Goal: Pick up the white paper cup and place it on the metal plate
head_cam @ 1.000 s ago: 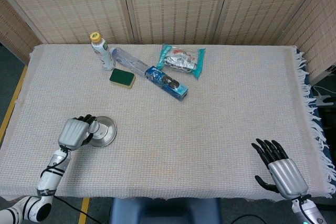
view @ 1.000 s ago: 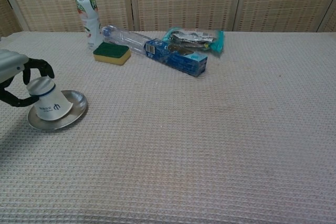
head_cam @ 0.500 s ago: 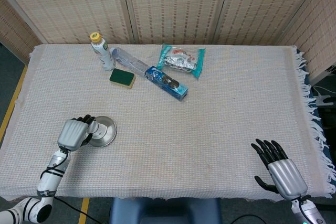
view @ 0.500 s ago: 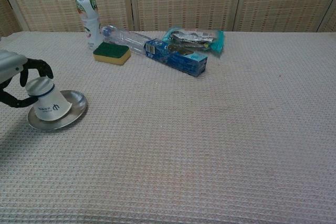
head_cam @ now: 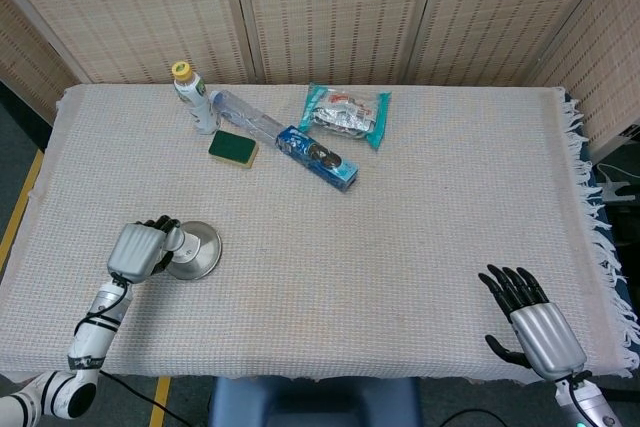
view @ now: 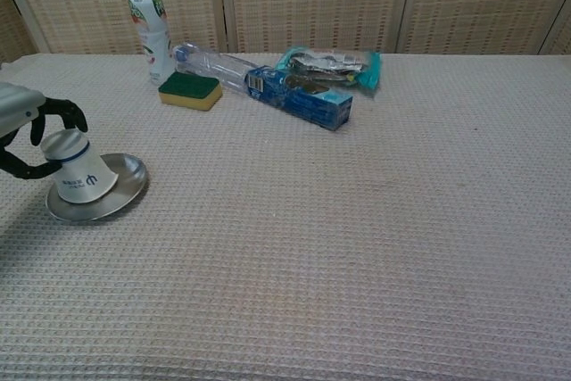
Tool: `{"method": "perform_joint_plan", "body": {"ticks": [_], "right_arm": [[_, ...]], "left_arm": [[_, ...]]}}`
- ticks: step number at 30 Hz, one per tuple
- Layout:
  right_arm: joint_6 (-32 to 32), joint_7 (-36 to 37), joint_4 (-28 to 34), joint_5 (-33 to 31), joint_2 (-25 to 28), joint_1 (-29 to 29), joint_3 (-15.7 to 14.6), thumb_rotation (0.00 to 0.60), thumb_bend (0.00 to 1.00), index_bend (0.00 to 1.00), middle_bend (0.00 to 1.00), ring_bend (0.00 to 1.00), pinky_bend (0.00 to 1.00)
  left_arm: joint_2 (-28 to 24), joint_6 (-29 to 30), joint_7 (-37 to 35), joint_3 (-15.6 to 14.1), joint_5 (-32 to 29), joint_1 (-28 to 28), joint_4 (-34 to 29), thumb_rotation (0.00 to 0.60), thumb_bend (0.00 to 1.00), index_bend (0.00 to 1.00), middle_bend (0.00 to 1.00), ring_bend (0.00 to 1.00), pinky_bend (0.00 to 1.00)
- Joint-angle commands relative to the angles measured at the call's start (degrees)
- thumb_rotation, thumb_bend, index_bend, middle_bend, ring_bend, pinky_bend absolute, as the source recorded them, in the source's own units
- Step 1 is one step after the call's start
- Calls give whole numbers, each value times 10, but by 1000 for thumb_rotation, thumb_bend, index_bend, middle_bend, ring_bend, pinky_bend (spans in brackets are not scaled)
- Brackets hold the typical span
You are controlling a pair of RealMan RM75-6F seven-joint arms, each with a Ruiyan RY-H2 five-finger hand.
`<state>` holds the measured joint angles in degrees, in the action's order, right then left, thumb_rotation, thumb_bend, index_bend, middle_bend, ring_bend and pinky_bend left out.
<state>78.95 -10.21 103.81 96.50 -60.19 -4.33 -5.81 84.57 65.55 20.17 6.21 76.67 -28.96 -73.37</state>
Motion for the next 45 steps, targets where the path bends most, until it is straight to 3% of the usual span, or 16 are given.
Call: {"method": "perform_joint_plan", "body": {"ticks": [1,6,18,25,31,39,45], "right_arm": [[1,0,0,1,0,0,0,537,190,0,0,0,0],[-1,-2,0,4,-1,0,-2,535,190,0,0,0,0],[0,0,-2,3,-1,0,0,535,190,0,0,0,0],[2,-2,-1,3,-1,1,0,535,189,0,0,0,0],[-2,-3,0,1,0,1,-1,537,190,0,0,0,0],[-1,-4,0,0,-1,1,0,535,190,0,0,0,0],[-2,-5,1,3,0,1,-2,534,190,0,0,0,0]], "left_arm": [[8,-1,10,3,-8,-1,13,600,389,452,607,489,625],[16,28,18,2,8,3,23,600,392,460,619,496,625],[-34,-12,-33,-20,21,1,-69,600,399,462,630,513,634],[-13,-13,-8,0,-12,-4,-13,600,414,465,635,515,633],[8,3,3,1,-14,0,26,600,420,468,636,514,632],[-47,20,-47,-27,33,17,-78,600,420,469,636,514,633],[-76,66,-35,-24,37,42,-96,600,421,467,630,514,632]]}}
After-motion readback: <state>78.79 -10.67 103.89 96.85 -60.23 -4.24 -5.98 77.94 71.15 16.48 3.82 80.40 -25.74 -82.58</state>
